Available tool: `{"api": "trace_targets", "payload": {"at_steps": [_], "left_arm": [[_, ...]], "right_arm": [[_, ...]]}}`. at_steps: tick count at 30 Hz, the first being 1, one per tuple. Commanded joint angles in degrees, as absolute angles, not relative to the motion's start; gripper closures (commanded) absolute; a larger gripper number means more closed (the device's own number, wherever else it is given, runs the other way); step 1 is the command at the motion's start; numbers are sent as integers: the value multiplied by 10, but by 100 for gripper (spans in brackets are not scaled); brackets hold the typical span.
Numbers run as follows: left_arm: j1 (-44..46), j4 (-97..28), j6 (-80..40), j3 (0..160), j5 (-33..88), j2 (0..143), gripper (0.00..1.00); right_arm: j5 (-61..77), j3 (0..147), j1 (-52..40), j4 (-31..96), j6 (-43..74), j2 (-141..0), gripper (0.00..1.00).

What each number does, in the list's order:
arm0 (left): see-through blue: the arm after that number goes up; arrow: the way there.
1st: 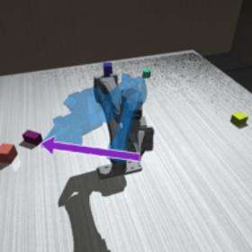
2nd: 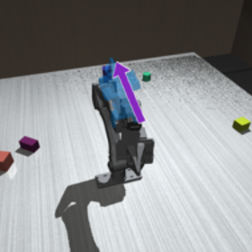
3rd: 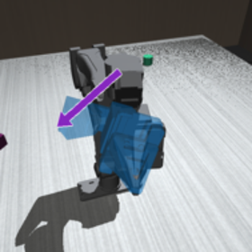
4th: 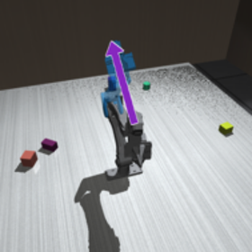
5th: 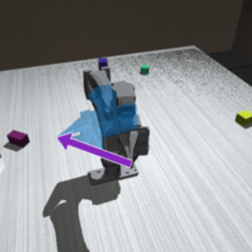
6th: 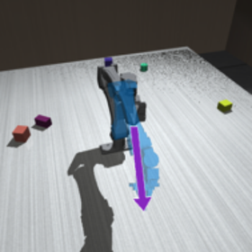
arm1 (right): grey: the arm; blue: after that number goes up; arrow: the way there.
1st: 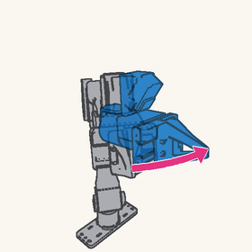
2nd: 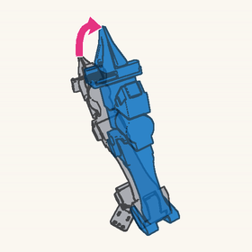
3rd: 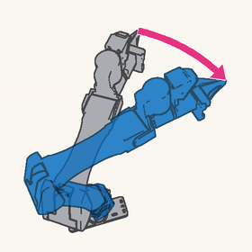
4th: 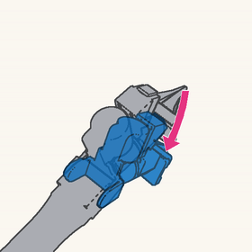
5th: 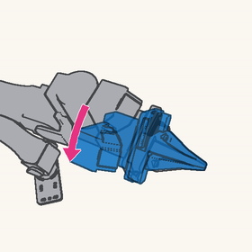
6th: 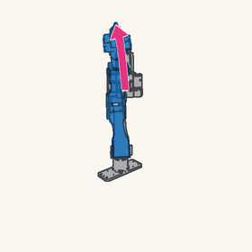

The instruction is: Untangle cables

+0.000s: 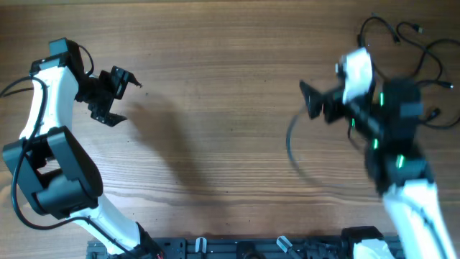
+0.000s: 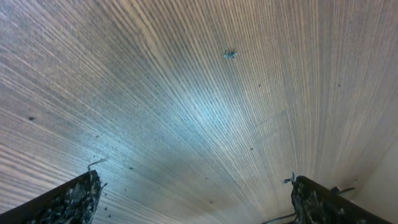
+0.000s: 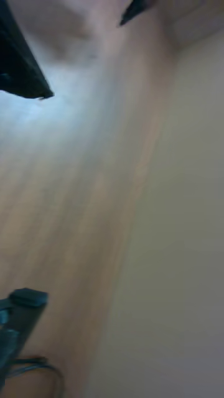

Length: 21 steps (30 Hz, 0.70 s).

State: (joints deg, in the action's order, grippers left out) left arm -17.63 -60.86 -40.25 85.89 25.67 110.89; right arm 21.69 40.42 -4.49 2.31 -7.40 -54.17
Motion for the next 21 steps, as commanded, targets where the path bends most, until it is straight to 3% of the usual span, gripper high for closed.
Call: {"api": "trace_targets", "payload": {"at_steps": [1, 5, 11, 21], "left_arm": [[-175, -609, -408, 864, 254, 1096, 0], [-175, -609, -408, 864, 254, 1096, 0], [-175, -609, -408, 864, 254, 1096, 0], [-175, -609, -408, 864, 254, 1096, 0]], "right_arm": [[233, 246, -49, -87, -73, -423, 0], [216, 112, -49, -189, -73, -301, 0], [193, 3, -49, -208, -67, -132, 0], [180, 3, -46, -10, -37, -3, 0]]}}
